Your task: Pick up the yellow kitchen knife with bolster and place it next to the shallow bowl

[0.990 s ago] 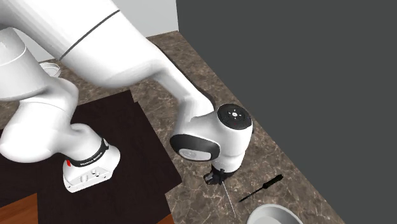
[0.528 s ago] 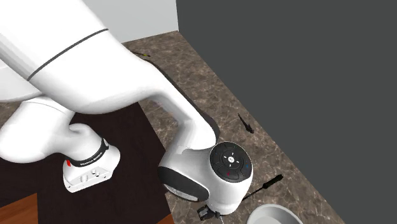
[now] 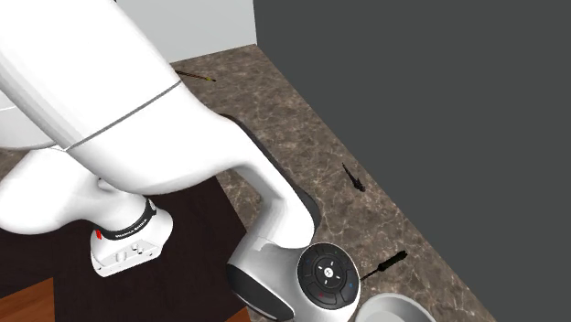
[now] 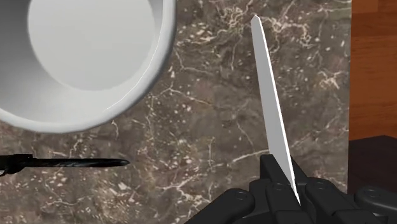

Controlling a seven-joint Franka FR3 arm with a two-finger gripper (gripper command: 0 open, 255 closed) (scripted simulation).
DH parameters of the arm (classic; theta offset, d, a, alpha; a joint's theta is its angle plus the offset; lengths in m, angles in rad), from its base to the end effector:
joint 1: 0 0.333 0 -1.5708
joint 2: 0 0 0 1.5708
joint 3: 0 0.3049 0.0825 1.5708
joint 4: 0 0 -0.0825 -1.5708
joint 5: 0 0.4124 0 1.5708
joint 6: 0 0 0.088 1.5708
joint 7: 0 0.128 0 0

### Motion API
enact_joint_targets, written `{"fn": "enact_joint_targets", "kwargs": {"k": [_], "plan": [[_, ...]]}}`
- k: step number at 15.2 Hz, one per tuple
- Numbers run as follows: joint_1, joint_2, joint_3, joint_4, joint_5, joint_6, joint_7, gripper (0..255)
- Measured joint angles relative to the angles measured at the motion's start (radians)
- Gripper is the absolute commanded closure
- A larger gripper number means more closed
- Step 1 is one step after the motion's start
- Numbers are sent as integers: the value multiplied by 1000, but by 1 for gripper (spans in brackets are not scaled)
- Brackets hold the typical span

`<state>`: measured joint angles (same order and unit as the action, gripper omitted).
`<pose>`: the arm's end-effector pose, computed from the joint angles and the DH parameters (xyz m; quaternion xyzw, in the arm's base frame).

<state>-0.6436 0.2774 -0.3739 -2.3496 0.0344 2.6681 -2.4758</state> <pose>0.2722 -0.4596 0.1716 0.7494 0.6601 -0.0463 0.0229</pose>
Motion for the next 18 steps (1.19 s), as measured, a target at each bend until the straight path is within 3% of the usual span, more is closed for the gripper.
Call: {"fn": "enact_joint_targets", "kwargs": {"k": [18], "plan": [[-88, 241, 111, 40, 120, 198, -74, 255]]}}
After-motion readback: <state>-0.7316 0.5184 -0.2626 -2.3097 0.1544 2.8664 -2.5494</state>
